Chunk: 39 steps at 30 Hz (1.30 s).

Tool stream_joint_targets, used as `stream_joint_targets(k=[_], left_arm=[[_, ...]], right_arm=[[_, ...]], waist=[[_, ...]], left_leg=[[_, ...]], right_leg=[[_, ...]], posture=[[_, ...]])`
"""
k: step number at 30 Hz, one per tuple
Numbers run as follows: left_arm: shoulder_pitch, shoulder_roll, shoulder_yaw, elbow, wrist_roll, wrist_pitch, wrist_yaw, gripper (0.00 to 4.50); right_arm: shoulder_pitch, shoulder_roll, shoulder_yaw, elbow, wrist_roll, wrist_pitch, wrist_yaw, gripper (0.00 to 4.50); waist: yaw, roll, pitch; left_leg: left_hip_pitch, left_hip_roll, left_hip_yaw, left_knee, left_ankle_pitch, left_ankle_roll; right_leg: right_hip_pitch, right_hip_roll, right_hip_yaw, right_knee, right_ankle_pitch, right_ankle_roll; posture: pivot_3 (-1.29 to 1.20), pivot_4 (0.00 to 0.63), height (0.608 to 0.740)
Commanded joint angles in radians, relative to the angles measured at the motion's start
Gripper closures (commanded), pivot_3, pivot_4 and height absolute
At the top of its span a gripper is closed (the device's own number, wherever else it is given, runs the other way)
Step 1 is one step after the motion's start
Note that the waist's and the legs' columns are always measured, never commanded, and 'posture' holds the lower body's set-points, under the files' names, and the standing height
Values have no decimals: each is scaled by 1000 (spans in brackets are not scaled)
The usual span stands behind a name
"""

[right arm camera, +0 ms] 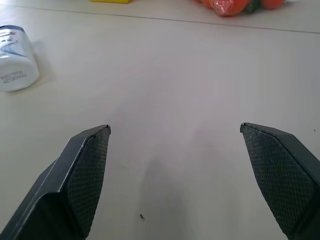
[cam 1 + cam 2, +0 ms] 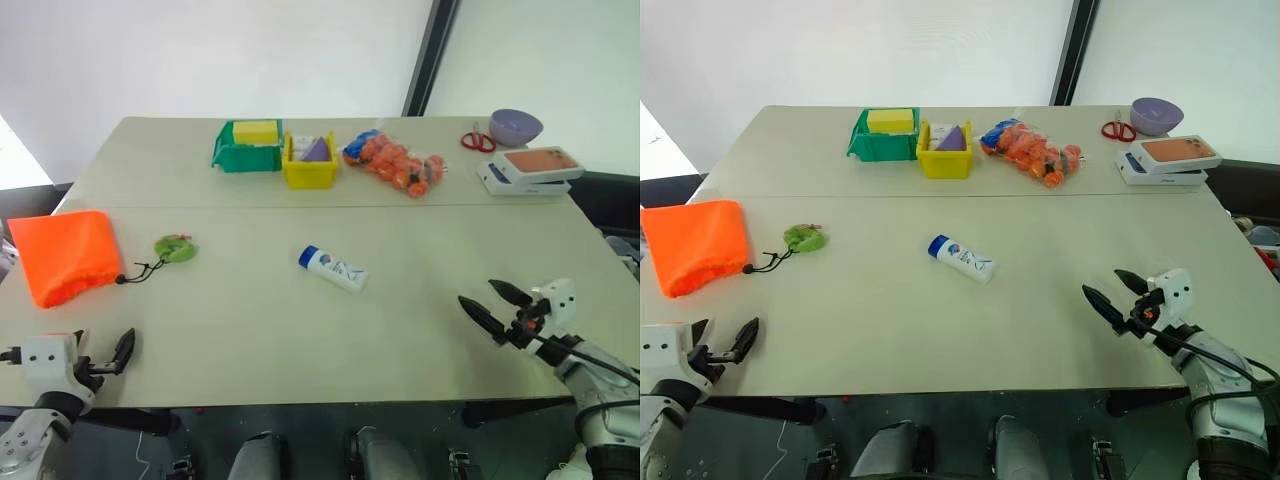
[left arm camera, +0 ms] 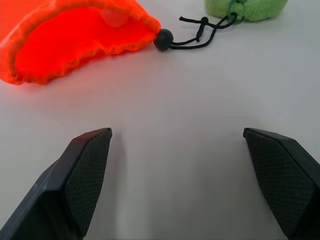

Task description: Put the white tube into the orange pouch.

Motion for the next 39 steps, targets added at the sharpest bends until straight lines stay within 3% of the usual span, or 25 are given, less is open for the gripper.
stream_joint_targets(k=[1, 11, 18, 26, 32, 39], left_arm=[[-17, 6, 17, -7, 9, -21, 21, 0], [-60, 32, -23, -28, 142, -127, 72, 0], [-95, 122, -67, 59, 469, -293, 245, 0], [-149, 208, -95, 170, 659, -273, 370, 0], [-238, 269, -114, 283, 710, -240, 425, 0], [-395, 328, -125, 562, 666, -243, 461, 0]], right_arm=[[-19, 4, 1, -17, -7, -18, -17, 173], [-33, 54, 89, -141, 11, 33, -37, 173], [-63, 82, 212, -338, 59, 140, -11, 173], [-72, 108, 358, -488, 42, 181, -17, 173], [-88, 142, 397, -489, 27, 183, -49, 173], [-95, 146, 403, -491, 26, 184, -69, 173]], waist=[[0, 0, 0], [-1, 0, 0], [-1, 1, -1], [0, 0, -1], [-1, 0, -1], [-3, -2, -2]], left_leg=[[0, 0, 0, 0, 0, 0], [0, 0, 0, 0, 0, 0], [0, 0, 0, 0, 0, 0], [0, 0, 1, -1, 0, 0], [0, 0, 3, -1, 0, 0], [0, 0, 4, -1, 0, 0]], right_leg=[[0, 0, 0, 0, 0, 0], [0, 0, 0, 0, 0, 0], [0, 0, 0, 2, 0, 0], [-1, -2, 0, 1, 0, 0], [-1, -4, -1, 3, 0, 0], [-1, -5, -2, 3, 1, 1]], posture=[[0, 150, 740], [0, 150, 740], [0, 150, 740], [0, 150, 740], [0, 150, 740], [0, 150, 740]])
